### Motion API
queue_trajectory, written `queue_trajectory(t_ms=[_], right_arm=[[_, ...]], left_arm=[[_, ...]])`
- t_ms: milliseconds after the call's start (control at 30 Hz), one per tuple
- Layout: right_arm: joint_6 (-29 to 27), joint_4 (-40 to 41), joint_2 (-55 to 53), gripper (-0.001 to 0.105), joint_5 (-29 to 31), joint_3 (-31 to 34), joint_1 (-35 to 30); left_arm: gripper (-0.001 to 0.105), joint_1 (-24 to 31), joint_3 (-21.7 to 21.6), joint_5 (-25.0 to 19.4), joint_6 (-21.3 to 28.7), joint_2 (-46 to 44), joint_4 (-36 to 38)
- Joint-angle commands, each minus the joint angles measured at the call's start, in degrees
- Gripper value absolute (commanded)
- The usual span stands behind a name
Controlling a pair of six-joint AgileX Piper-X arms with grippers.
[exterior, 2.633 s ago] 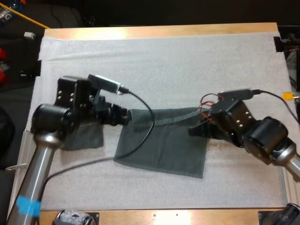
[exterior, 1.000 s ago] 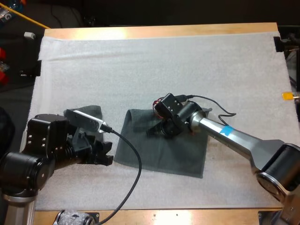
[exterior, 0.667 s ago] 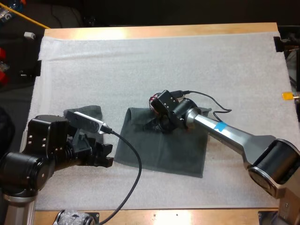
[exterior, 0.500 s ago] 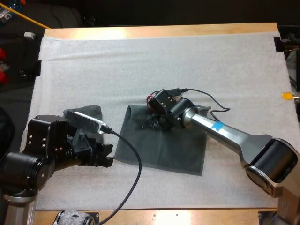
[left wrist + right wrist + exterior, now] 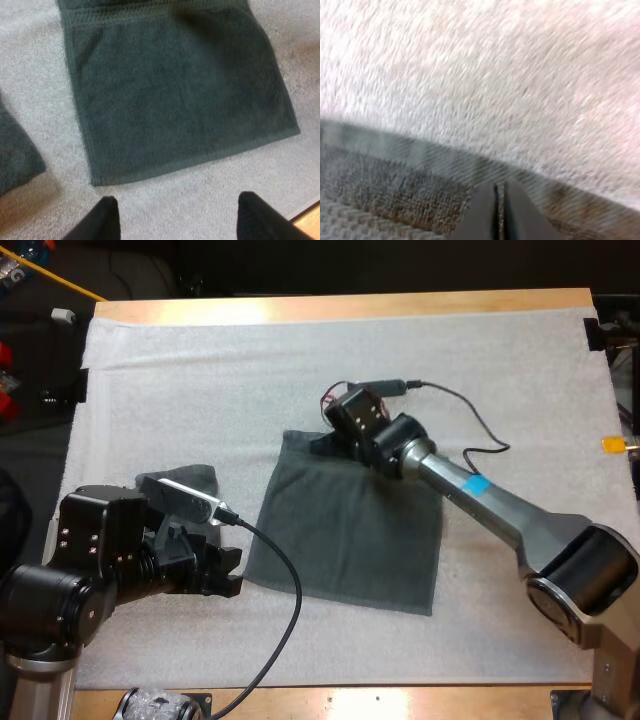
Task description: Pick towel from pile, fold and stack
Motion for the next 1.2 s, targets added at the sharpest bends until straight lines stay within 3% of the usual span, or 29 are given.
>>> queue_trajectory(t_ms=[0, 200, 500, 767, 933, 1167], right_arm=[[-0.98, 1.12, -2.21, 0.0, 0.6, -0.76, 0.04], [-6.43, 6.31, -8.62, 0.0, 0.79, -0.75, 0.47], [-7.84, 15.79, -20.92, 0.0, 2.71, -0.15, 2.59], [-9.12, 19.46, -33.59, 0.0, 2.92, 7.27, 9.63], [-3.08, 20.3, -42.04, 0.0, 3.61, 14.84, 14.53], [10.24, 26.08, -54.82, 0.0, 8.66, 25.36, 23.88]], left_arm=[[0.05, -0.28, -0.03, 0.29, -0.39, -0.26, -0.14], [0.05, -0.28, -0.03, 0.29, -0.39, -0.26, -0.14], [0.05, -0.28, -0.03, 0.29, 0.29, -0.3, 0.29], [0.05, -0.28, -0.03, -0.18, 0.28, -3.41, 0.5], [0.05, -0.28, -0.03, -0.17, 0.28, -6.27, 2.15], [0.05, -0.28, -0.03, -0.57, 0.28, -10.66, 3.33]])
